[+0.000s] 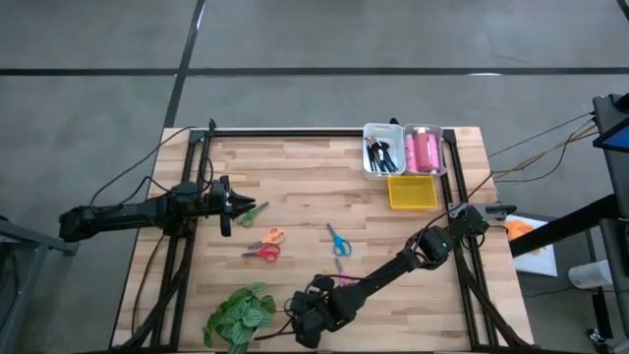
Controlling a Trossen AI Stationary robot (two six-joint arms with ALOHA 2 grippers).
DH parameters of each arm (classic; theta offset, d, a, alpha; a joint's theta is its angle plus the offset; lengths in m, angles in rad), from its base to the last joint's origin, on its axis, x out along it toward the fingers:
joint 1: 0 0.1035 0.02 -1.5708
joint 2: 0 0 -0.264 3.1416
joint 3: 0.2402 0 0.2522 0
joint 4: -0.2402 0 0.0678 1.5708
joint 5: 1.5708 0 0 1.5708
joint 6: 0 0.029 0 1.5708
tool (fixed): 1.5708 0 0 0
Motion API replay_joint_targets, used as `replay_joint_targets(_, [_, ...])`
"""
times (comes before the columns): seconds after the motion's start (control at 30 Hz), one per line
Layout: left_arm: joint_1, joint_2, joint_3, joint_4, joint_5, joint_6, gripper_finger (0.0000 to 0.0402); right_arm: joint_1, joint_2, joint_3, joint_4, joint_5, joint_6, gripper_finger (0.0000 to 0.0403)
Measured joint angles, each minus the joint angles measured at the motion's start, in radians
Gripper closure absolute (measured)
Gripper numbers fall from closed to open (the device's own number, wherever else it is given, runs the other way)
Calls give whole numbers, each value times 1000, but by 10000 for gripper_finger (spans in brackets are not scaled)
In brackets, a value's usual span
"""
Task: Pick & Place Paint Supplies
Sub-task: Put the black paint brush into the white bin
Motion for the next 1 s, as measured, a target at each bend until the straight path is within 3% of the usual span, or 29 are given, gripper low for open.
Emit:
replay_joint_targets(0.3, [0, 0, 0, 0, 0, 0, 315, -3, 0, -2, 9, -18, -77, 302])
replay_joint_targets(0.57, [0, 0, 0, 0, 0, 0, 315, -6, 0, -3, 19, -49, -84, 386])
replay_joint_targets(1.0, [0, 0, 0, 0, 0, 0, 315, -5, -3, -4, 24, -58, -81, 390])
